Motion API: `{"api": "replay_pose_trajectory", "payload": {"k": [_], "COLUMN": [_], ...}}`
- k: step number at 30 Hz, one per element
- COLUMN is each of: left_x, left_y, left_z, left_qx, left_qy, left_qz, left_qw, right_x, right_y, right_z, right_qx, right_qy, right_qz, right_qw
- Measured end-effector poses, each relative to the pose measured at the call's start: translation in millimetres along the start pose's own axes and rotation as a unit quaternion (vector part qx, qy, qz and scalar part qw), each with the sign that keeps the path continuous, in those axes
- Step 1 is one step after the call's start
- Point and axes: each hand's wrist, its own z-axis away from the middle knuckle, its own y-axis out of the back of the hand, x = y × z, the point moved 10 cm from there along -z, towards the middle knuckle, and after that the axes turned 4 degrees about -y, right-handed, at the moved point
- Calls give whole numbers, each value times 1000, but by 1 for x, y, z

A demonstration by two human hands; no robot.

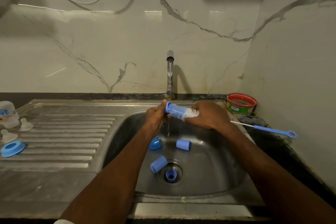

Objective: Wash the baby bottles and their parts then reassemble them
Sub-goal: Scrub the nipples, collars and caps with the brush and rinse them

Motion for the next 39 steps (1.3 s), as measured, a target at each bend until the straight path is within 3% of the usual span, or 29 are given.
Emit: {"api": "replay_pose_trajectory", "payload": {"k": [4,10,18,26,31,35,39], "left_x": [1,3,2,14,3,10,18], "left_y": [-7,0,-8,1,-5,-8,0], "left_z": [2,-5,-1,0,-3,-4,-5], "left_qx": [-11,4,-32,13,-14,-22,11], "left_qy": [10,-9,-9,-42,-15,-46,-72], "left_qz": [28,7,0,33,21,15,3], "left_qw": [999,1000,999,998,1000,999,997], "right_x": [0,-10,-10,-13,-9,3,-16], "right_y": [3,-8,7,14,14,3,10], "right_z": [8,13,10,9,9,0,-2], "right_qx": [73,84,159,171,205,156,119], "right_qy": [30,104,73,99,39,-18,59], "right_qz": [98,91,82,73,99,120,93], "right_qw": [992,987,981,977,973,980,987]}}
